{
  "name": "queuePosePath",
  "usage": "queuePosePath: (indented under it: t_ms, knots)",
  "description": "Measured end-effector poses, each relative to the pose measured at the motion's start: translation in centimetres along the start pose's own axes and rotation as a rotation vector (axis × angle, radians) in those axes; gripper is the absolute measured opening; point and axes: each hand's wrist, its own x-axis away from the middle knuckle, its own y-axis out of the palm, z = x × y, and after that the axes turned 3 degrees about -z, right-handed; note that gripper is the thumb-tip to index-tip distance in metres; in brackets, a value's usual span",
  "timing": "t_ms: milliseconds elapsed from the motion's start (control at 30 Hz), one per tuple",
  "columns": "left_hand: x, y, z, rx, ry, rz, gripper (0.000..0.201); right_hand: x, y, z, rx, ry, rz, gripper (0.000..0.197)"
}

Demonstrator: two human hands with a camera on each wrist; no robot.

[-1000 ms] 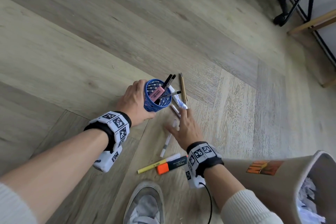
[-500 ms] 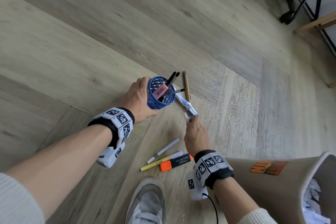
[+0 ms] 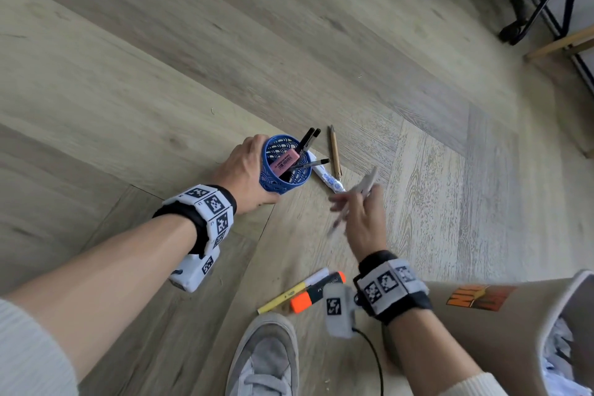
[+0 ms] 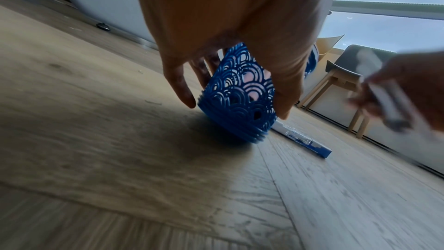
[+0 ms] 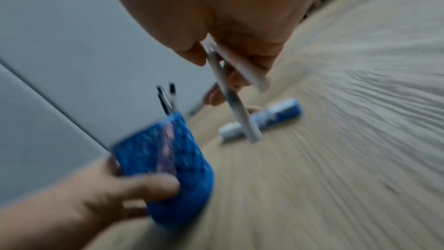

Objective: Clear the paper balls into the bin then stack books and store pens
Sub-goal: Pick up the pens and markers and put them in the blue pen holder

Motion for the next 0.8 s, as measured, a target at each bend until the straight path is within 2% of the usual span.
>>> queuePosePath:
  t_ms: [67, 200, 267, 367, 433, 467, 533, 633, 667, 700, 800]
  knots:
    - [-0.1, 0.0, 0.0, 0.0, -0.013, -0.005, 0.09, -1.1, -0.6, -2.8, -0.084, -0.153, 0.037, 0.007]
    - [0.1, 0.4, 0.5, -0.021, 0.01, -0.063, 0.085, -2.9, 0.7, -7.3, -0.211, -0.294, 0.047, 0.031]
    - [0.4, 0.8, 0.6, -0.042, 0.037, -0.078, 0.086, -3.4, 2.0, -8.0, -0.11, -0.364, 0.016, 0.035]
    - [0.6, 0.9, 0.7, -0.046, 0.022, -0.067, 0.086, -3.5, 3.3, -7.1, 0.096, -0.414, -0.057, 0.026]
    - [0.5, 0.7, 0.7, -0.03, 0.005, -0.055, 0.083, -3.1, 3.5, -6.0, 0.202, -0.408, -0.126, 0.018]
    - [0.5, 0.7, 0.7, -0.026, 0.002, -0.053, 0.082, -2.8, 3.3, -5.5, 0.22, -0.383, -0.144, 0.022]
    - [0.5, 0.6, 0.7, -0.029, 0.001, -0.057, 0.081, -2.3, 2.3, -4.5, 0.209, -0.363, -0.061, 0.043]
    - [0.4, 0.5, 0.5, -0.027, 0.012, -0.047, 0.085, -1.3, 0.3, -3.0, 0.305, -0.486, 0.155, 0.042]
    - [0.4, 0.5, 0.4, -0.02, 0.013, -0.046, 0.086, -0.7, -0.1, -2.1, 0.362, -0.524, 0.119, 0.045]
    - [0.4, 0.4, 0.3, -0.016, 0.017, -0.042, 0.088, 0.0, -0.3, -1.1, 0.432, -0.546, -0.02, 0.049]
    - [0.3, 0.3, 0.2, -0.024, 0.034, -0.028, 0.092, 2.7, -0.6, 2.8, 0.775, -0.494, -0.711, 0.065]
